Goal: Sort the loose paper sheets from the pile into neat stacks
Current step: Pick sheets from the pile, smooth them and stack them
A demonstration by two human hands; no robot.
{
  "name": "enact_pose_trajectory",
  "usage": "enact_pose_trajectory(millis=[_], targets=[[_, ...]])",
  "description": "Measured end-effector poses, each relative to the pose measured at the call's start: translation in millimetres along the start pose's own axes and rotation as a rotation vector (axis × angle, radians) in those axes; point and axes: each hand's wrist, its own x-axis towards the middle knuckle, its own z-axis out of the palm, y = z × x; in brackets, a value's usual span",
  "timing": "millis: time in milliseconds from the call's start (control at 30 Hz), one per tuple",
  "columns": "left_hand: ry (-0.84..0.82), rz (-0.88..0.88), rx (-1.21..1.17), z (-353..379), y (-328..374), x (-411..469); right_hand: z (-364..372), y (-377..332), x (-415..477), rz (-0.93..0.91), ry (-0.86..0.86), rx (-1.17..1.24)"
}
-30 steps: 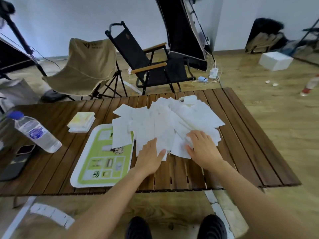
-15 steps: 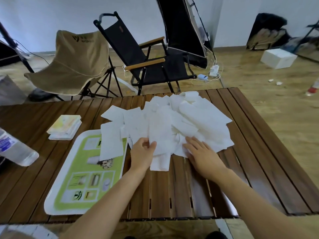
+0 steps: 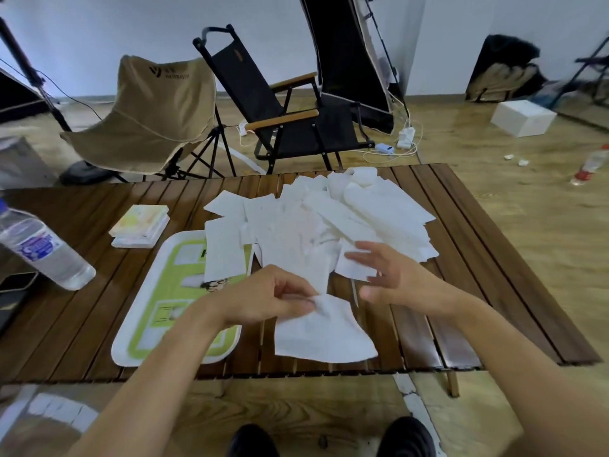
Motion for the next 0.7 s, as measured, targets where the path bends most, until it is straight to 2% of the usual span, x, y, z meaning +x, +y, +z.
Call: enact_pose_trajectory(millis=[100,233,333,433,533,600,700], targets=[[0.017,0.005,-0.023,3.2,-3.7,0.1,5.0,-5.8,-6.8,0.096,-0.145,-0.05],[0.078,-0.037,-0.033,3.8,-14.9,7.2,9.8,-0.2,-1.3,0.155,-0.197,-0.142],[0.111,-0.145,-0.029,3.2,-32.7,13.0,9.5,7.8,7.3,0.171,-0.127,-0.188],[0.194,-0.246,0.082,4.5,-50.4,24.6,6.8,19.8,16.4,0.264,-0.004,-0.226],[0.196,-0.322,0.125,10.5,-62.8,39.7,4.2,35.1,22.4,0.349,0.052,-0.537],[0.198,-0.337,0.302,14.2,-69.2,47.7,4.6,42.7,24.5,0.361,0.081,-0.735],[0.33,-0.246,0.819,15.5,-73.0,55.9,3.5,43.5,24.8,0.37,0.108,-0.865]])
